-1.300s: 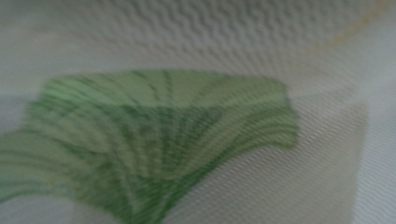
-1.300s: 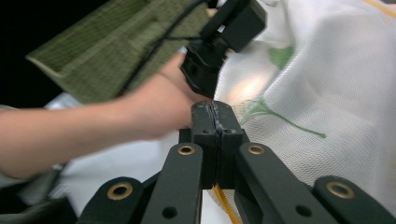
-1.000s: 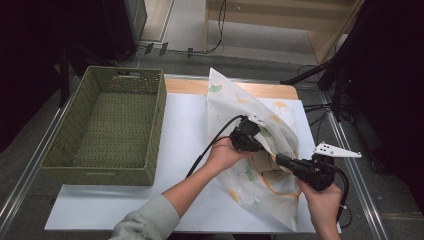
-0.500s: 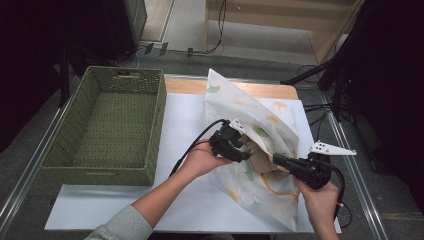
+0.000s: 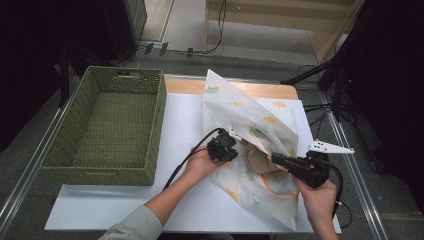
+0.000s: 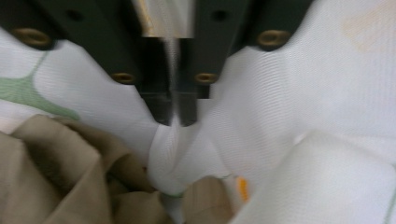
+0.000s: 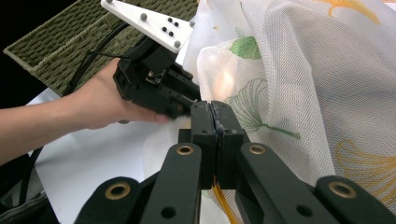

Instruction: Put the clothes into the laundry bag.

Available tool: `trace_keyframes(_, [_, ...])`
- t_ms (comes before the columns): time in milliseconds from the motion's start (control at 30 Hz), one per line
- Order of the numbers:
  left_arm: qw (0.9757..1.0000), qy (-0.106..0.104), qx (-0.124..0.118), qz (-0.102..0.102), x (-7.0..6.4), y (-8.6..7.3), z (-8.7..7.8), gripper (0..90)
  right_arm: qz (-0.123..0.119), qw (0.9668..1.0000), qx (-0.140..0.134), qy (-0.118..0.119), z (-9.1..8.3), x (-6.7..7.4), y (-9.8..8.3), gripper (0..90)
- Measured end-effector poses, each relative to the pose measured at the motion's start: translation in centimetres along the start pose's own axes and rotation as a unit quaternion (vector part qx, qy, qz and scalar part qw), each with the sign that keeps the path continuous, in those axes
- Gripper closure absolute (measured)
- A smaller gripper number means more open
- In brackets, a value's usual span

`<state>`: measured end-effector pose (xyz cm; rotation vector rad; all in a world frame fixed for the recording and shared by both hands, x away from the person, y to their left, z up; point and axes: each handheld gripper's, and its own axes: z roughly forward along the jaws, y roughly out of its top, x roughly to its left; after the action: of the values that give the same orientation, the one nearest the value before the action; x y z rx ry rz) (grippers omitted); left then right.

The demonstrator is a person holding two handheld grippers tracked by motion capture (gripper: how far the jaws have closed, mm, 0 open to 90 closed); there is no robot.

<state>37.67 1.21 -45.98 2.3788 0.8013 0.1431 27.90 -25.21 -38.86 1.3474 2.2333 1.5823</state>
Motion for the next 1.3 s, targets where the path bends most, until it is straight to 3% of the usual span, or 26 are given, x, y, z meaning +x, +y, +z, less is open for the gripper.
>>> trace_keyframes(100, [0.9995,-0.009,-0.023,-0.017,0.4,-0.8,-1.3,90.0,-0.001,1.0,-0.001,0.001,0.0,-0.1,0.0,89.1])
trace_keyframes(267, [0.9947,-0.038,-0.08,-0.052,0.1,-2.9,-5.3,90.0,0.0,1.0,0.004,0.002,0.5,-0.1,0.2,89.1])
trace_keyframes(400, [0.9934,-0.039,-0.095,-0.051,-0.5,-4.9,-8.0,90.0,-0.004,0.9999,0.01,0.008,1.2,0.2,0.3,89.1])
trace_keyframes(567, [0.9908,-0.043,-0.105,-0.074,-1.0,-8.3,-10.4,90.0,-0.009,0.9997,0.018,0.016,2.2,0.6,0.5,89.1])
trace_keyframes(767, [0.9864,-0.056,-0.11,-0.108,-1.8,-12.0,-12.6,90.0,-0.013,0.9991,0.03,0.025,3.4,0.9,0.7,89.1])
trace_keyframes(867, [0.9836,-0.059,-0.124,-0.117,-2.5,-13.4,-14.1,89.9,-0.017,0.9988,0.036,0.03,3.9,1.1,0.7,89.1])
trace_keyframes(1000, [0.9835,-0.055,-0.12,-0.124,-2.9,-15.3,-14.5,89.3,-0.017,0.9985,0.039,0.034,4.1,1.2,0.6,89.1])
trace_keyframes(1100, [0.9832,-0.059,-0.109,-0.135,-2.6,-16.1,-14.1,86.7,-0.021,0.9981,0.043,0.038,4.3,1.4,0.6,89.1])
trace_keyframes(1233, [0.9817,-0.061,-0.121,-0.133,-2.7,-15.9,-14.6,73.1,-0.023,0.9975,0.049,0.045,4.5,1.9,0.5,89.2])
trace_keyframes(1300, [0.9832,-0.062,-0.117,-0.126,-2.8,-15.8,-14.8,65.9,-0.028,0.9973,0.048,0.048,4.5,2.3,0.4,89.1])
